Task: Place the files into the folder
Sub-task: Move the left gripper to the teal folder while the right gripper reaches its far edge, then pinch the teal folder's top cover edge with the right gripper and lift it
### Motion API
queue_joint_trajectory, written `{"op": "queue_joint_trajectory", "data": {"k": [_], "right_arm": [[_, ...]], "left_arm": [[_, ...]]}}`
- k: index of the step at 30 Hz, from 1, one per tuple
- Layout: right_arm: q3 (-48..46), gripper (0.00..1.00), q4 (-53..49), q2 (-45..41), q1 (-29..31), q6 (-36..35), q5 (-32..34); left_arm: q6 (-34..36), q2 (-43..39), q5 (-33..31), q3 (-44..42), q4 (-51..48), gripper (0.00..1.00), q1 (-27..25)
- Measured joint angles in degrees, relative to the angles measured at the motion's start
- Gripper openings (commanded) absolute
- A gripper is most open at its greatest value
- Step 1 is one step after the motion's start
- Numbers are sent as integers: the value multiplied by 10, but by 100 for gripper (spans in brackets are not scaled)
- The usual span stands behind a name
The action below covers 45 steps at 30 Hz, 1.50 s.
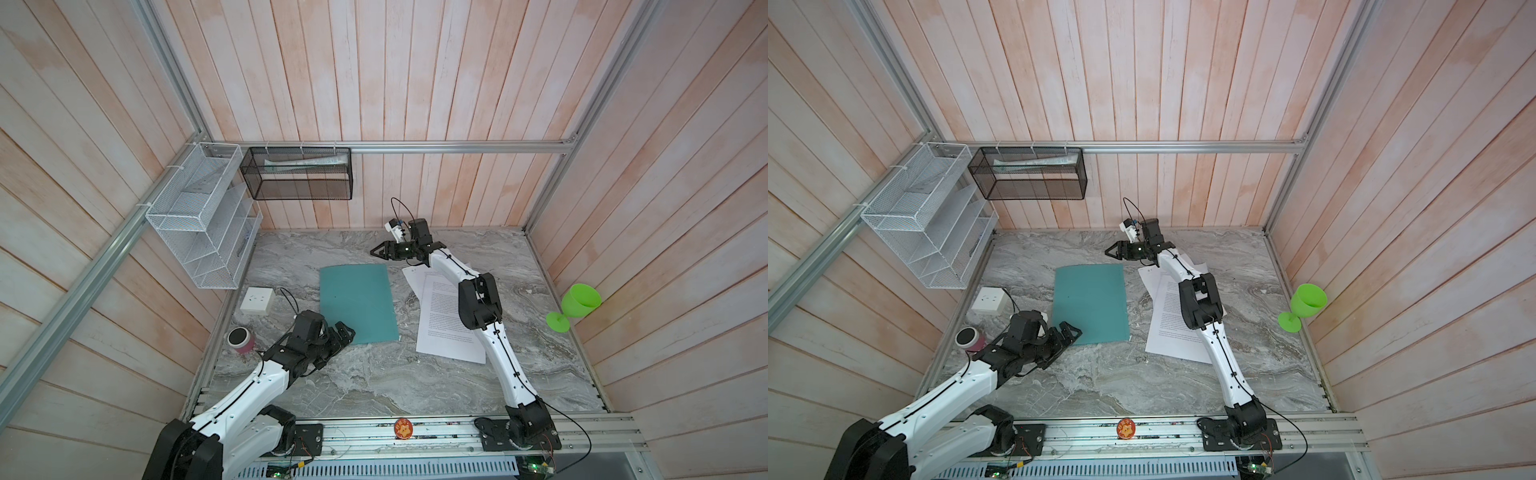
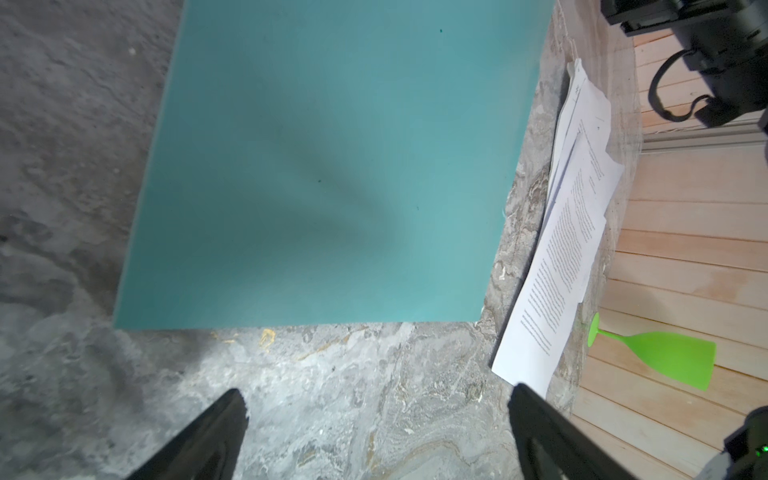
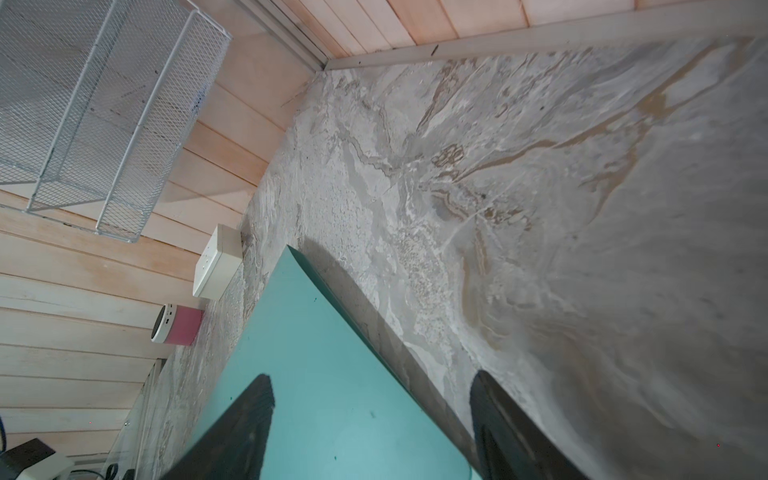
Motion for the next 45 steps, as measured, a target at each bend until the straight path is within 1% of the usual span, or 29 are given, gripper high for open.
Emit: {"op": "queue_joint_trajectory", "data": {"k": [10,17,22,25,28,34,38,45], "right_arm": [[20,74,0,18,5,6,-19],[22,73,-26,31,5,-12,-30],[12,69,-32,29,5,-31,-44],[-23,66,-27,11,5,-39,-54],[-69,65,-24,-13,7,-50,-62],[-197,65,-7,-88,12,-54,-61],[-248,65,9,-115,12,-53,-58],[-274,62,44,-122,12,-48,-61]], "left_arm": [[0,57,-13,-2,39,100,0],[-2,60,-28,-16,76,100,9],[-7,53,-36,-36,102,100,19],[-12,47,-40,-46,119,99,27],[-15,46,-45,-51,130,99,38],[-20,42,-57,-57,144,97,49],[-45,24,-55,-85,181,92,50],[-111,-2,-48,-155,284,81,50]]}}
